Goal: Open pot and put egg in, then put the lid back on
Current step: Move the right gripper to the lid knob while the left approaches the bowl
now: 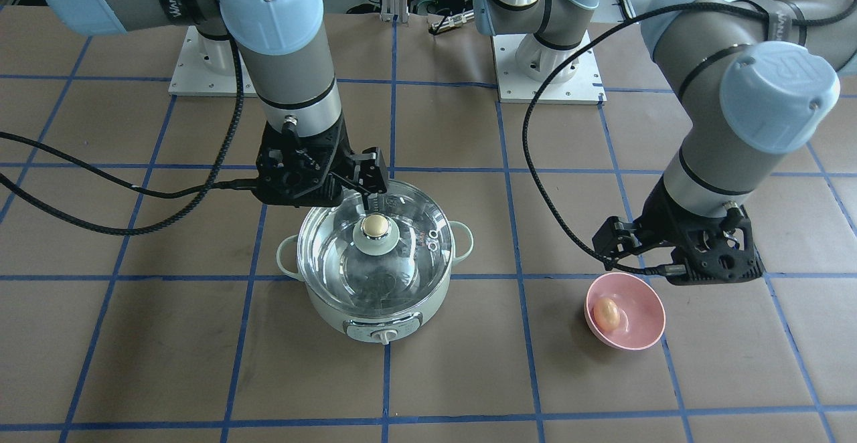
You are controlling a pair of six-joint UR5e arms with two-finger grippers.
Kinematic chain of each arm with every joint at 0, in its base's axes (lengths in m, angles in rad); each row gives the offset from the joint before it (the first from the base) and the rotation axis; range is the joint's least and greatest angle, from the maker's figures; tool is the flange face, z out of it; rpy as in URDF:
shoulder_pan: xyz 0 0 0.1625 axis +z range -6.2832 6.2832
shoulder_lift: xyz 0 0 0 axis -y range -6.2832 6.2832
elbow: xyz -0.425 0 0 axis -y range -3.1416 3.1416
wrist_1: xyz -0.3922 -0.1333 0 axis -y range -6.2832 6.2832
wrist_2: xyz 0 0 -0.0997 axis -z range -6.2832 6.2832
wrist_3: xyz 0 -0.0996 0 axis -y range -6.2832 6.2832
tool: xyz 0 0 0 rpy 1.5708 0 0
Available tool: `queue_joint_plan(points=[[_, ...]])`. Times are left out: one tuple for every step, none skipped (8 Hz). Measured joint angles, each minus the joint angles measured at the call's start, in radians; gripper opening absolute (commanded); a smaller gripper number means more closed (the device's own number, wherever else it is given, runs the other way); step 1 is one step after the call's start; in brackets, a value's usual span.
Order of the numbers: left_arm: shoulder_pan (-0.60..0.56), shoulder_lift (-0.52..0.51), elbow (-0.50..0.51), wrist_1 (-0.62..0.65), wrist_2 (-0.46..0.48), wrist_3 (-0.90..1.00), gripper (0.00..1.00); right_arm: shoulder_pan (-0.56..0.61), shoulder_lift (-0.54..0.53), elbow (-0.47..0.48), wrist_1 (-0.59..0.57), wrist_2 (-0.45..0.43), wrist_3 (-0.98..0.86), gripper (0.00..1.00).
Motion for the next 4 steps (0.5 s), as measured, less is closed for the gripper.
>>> queue_joint_plan(points=[[0.035, -0.027, -0.001, 0.014, 0.007, 0.047, 1.0, 0.025, 0.021, 0.0, -0.013, 0.0, 0.024, 1.0], [0.062, -0.05, -0.003, 0.023, 0.009, 0.079, 1.0, 0.039, 0.049, 0.0, -0.019, 0.001, 0.038, 1.0], [0.076, -0.07, -0.014, 0.037, 0.007, 0.096, 1.0, 0.046, 0.071, 0.0, -0.025, 0.001, 0.046, 1.0], [0.084, -0.09, -0.037, 0.068, -0.001, 0.106, 1.0, 0.048, 0.082, 0.0, -0.032, 0.003, 0.053, 1.0]])
